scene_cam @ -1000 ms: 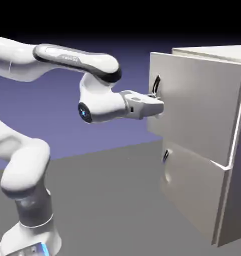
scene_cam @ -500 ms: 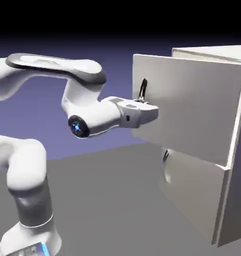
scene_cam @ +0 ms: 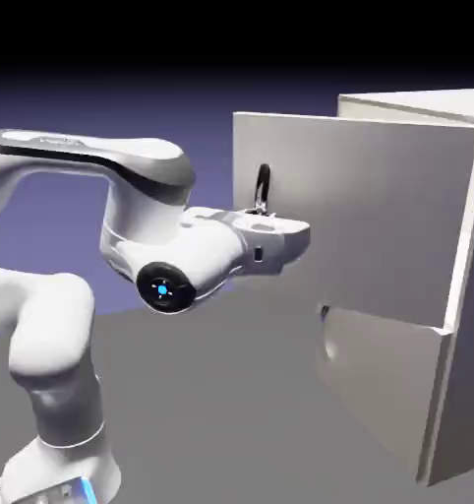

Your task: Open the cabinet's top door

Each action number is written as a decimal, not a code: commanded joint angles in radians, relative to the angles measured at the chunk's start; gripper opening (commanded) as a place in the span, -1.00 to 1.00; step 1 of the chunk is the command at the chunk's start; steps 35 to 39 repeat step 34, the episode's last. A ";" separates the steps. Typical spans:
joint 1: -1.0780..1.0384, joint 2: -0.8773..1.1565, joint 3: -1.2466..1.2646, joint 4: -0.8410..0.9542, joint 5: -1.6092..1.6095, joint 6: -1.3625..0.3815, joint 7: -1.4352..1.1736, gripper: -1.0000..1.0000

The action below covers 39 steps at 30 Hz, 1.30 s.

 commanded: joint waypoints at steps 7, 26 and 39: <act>0.069 0.147 -0.254 0.174 -0.238 -0.285 -0.018 -1.00; 0.685 0.402 -0.912 0.750 -0.524 -0.839 -0.081 -1.00; 0.921 0.333 -1.082 0.925 -0.600 -0.936 -0.037 1.00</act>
